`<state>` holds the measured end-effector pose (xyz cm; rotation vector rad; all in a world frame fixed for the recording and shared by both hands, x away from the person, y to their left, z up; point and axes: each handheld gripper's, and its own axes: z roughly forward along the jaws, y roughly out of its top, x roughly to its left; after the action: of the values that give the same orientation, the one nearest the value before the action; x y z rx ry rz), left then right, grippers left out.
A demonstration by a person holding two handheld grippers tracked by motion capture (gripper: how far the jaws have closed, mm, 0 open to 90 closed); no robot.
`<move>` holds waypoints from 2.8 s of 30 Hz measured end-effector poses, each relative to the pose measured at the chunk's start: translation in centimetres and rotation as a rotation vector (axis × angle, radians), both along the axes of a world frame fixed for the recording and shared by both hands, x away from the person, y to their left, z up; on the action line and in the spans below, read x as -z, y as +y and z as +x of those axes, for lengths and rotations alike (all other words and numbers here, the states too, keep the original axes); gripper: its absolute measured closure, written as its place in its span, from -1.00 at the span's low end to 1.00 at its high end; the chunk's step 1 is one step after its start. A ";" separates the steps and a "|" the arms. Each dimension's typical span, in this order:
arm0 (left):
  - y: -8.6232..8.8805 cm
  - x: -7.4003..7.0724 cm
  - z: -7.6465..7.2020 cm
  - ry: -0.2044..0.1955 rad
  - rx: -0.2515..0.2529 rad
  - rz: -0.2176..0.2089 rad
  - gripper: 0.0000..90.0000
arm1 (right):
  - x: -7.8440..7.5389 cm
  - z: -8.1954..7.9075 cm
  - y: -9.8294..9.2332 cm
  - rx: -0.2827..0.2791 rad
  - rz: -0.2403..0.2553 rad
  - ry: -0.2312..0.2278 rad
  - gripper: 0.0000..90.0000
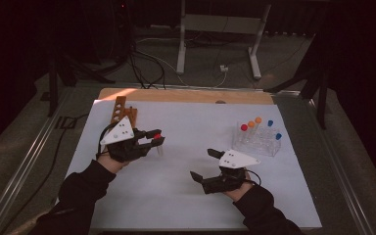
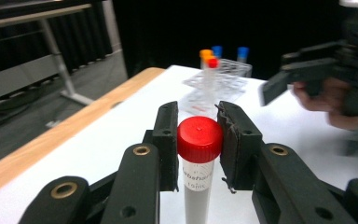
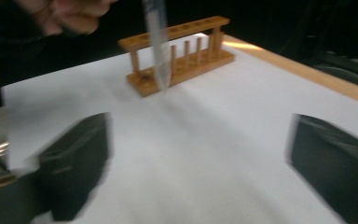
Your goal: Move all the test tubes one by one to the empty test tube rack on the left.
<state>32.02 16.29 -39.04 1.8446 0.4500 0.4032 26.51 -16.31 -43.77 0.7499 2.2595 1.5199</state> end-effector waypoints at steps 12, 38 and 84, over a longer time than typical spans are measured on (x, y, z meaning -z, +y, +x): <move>4.6 -2.3 4.4 -0.004 -0.177 0.007 0.59 | 0.6 0.1 -1.0 0.008 -0.012 -0.026 -1.00; 10.1 -2.7 13.6 0.039 -0.446 0.011 0.59 | 0.4 0.0 -1.6 -0.026 -0.008 -0.059 -1.00; 10.8 5.7 17.3 0.154 -0.608 0.034 0.25 | 0.2 -0.1 -1.9 -0.060 0.023 -0.033 -1.00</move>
<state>49.36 27.08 -44.75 1.7514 1.1240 0.6791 26.42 -18.22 -44.01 0.6638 2.2628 1.5760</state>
